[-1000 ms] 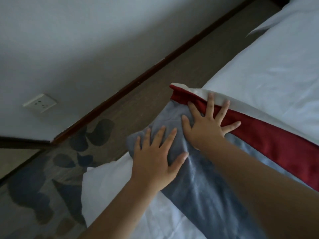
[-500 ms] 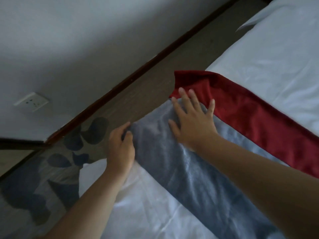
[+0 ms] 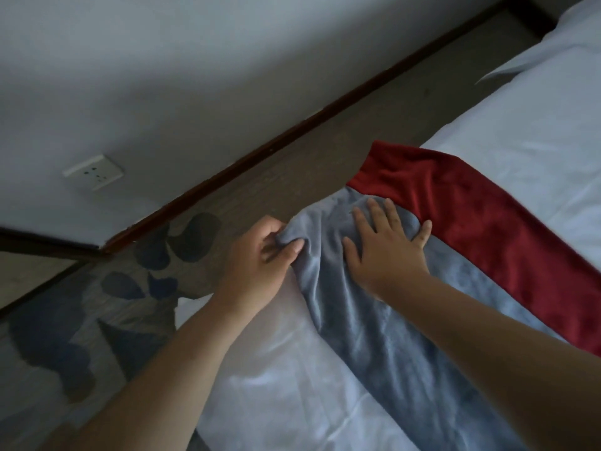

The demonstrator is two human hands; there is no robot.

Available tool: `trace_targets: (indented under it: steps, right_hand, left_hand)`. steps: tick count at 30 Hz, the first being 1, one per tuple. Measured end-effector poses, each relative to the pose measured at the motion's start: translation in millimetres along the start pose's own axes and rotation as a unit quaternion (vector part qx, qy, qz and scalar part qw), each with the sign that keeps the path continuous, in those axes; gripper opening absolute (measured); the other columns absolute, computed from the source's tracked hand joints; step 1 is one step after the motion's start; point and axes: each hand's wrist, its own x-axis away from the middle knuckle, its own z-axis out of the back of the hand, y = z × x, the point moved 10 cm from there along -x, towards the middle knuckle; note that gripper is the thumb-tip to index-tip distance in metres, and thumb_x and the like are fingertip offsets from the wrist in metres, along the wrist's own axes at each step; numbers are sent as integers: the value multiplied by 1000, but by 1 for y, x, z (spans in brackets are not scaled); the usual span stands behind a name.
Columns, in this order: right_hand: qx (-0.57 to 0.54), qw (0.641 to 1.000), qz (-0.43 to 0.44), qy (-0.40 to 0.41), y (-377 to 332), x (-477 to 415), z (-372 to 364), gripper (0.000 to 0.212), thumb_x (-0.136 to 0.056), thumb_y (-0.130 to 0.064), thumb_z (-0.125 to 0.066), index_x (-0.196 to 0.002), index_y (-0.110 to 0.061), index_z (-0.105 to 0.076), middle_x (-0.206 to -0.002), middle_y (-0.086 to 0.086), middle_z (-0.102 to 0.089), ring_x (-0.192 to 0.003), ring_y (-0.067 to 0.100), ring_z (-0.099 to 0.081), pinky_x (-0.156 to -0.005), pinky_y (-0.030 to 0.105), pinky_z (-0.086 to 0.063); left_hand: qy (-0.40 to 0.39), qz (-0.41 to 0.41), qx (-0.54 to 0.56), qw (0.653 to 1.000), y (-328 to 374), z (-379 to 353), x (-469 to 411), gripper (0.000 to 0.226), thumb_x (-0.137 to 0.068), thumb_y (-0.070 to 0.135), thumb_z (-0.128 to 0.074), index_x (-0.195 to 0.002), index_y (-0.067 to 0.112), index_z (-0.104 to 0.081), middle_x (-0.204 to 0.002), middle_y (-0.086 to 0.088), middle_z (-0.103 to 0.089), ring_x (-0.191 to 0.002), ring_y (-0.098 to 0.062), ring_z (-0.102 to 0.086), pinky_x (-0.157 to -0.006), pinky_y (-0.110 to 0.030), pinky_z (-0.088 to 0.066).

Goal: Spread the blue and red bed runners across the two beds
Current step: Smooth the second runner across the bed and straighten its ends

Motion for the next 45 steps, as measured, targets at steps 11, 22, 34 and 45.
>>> trace_targets:
  steps: [11,22,34,45]
  right_hand:
    - [-32,997,24,61,-41,0,8,61,-103,-52,-13,-160,-34,-16,-169,0,-16,-157,26,0,-118,70,6]
    - [-41,992,43,107,1,38,-15,64,-102,-61,-3,-161,-37,-8,-171,2,2,-156,17,12,-126,49,5]
    - [-127,976,-95,147,186,171,-85,63,-104,-58,-20,-162,-37,-9,-171,-4,-3,-157,16,-1,-127,43,-2]
    - [-146,961,-224,69,358,397,-224,64,-104,-60,-12,-161,-37,5,-171,-6,7,-157,15,8,-127,44,-7]
  left_hand:
    - [90,-66,-221,969,29,57,3,23,-97,30,-69,-88,22,-49,-68,17,-46,-61,0,-49,-58,-11,-33]
    - [-122,-83,-367,918,4,-84,37,60,-103,59,-18,-156,36,-36,-165,0,-33,-153,-26,-26,-122,-43,-22]
    - [-156,-200,-523,814,49,-226,100,78,-94,82,-14,-161,45,-3,-172,5,8,-155,-46,8,-122,-67,-4]
    - [-318,-360,-530,699,81,-433,298,80,-94,84,-21,-161,41,-17,-173,4,-2,-155,-47,8,-119,-72,-5]
